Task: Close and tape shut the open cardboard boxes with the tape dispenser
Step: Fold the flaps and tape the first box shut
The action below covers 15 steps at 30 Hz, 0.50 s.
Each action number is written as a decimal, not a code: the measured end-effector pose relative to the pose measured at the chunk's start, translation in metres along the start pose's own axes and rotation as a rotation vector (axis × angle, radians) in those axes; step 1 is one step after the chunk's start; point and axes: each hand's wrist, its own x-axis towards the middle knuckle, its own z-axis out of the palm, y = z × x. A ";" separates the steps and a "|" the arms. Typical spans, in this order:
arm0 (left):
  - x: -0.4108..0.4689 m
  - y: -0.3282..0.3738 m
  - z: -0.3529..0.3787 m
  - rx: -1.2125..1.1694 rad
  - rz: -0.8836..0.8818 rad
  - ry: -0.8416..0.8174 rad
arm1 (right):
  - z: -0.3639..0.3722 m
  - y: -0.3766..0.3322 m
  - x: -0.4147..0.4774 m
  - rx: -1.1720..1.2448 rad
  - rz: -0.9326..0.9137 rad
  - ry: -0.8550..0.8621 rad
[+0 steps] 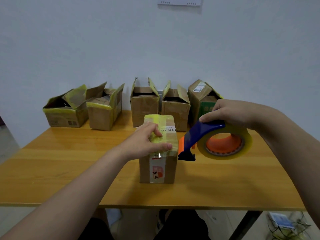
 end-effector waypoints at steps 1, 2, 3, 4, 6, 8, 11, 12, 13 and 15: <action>0.000 -0.001 0.000 0.001 -0.001 0.000 | 0.003 0.000 0.001 -0.056 0.032 0.006; 0.000 -0.002 0.000 0.000 -0.004 0.002 | 0.010 0.000 0.002 -0.161 0.081 -0.001; 0.000 -0.003 0.000 -0.001 -0.005 0.004 | 0.021 0.003 0.003 -0.271 0.133 -0.026; 0.000 -0.004 0.001 -0.002 -0.002 0.004 | 0.033 0.009 0.003 -0.323 0.181 -0.053; 0.000 -0.004 0.002 -0.006 0.014 0.007 | 0.052 0.026 0.006 -0.231 0.228 -0.072; 0.000 -0.002 0.001 -0.004 0.012 0.009 | 0.059 0.033 0.009 -0.173 0.223 -0.040; 0.001 0.002 -0.003 0.030 -0.013 -0.021 | 0.058 0.031 0.013 -0.162 0.203 0.019; 0.001 0.003 -0.005 0.040 -0.015 -0.029 | 0.056 0.029 0.012 -0.163 0.182 0.054; 0.000 0.004 -0.007 0.049 -0.017 -0.038 | 0.054 0.027 0.011 -0.162 0.163 0.090; 0.000 0.008 -0.010 0.069 -0.026 -0.060 | 0.048 0.027 0.010 -0.134 0.137 0.165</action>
